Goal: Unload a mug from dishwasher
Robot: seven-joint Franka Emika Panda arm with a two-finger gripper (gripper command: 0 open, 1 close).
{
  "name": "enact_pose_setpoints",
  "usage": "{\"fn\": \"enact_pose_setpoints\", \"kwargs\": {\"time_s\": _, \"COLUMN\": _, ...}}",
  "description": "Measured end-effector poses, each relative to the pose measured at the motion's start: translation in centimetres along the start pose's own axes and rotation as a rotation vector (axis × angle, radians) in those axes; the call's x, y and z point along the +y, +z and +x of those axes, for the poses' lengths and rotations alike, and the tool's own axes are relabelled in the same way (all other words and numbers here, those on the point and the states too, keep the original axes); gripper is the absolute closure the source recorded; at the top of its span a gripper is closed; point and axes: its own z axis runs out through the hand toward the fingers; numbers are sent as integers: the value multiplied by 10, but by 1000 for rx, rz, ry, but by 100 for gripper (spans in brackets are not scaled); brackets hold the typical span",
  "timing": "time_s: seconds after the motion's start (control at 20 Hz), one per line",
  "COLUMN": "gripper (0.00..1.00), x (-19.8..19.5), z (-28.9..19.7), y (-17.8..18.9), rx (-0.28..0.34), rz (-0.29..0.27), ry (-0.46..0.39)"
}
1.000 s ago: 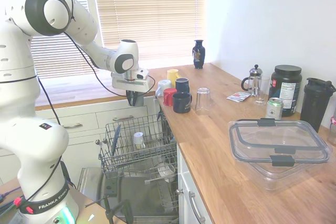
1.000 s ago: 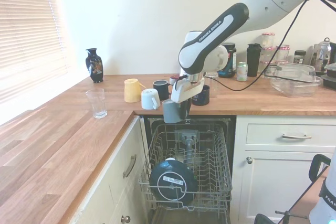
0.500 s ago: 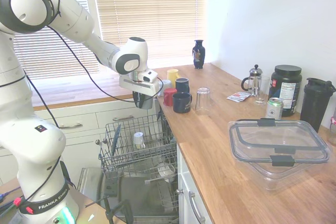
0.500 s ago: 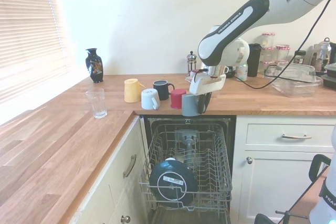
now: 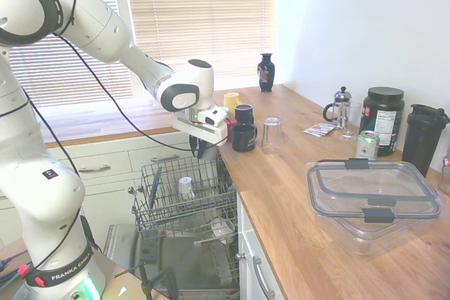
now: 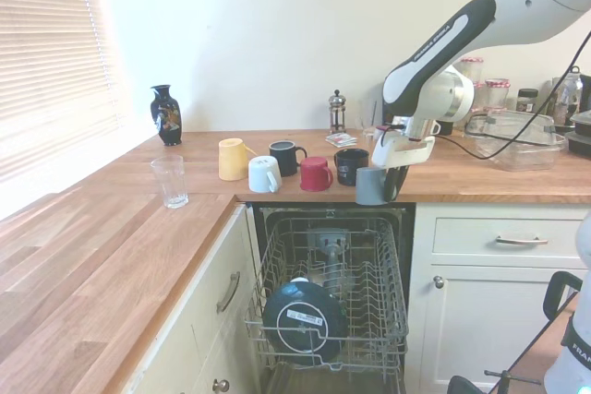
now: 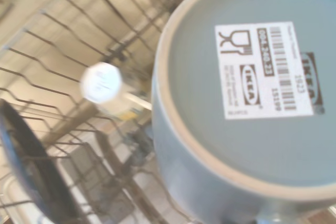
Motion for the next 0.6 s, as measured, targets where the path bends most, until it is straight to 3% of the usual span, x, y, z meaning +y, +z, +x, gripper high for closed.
{"fn": "enact_pose_setpoints", "kwargs": {"time_s": 0.3, "gripper": 100, "x": 53, "z": 22, "y": 0, "rx": -9, "rz": 12, "ry": 40}}
{"fn": "enact_pose_setpoints", "kwargs": {"time_s": 0.6, "gripper": 100, "x": 53, "z": 26, "y": -10, "rx": -18, "rz": 18, "ry": 37}}
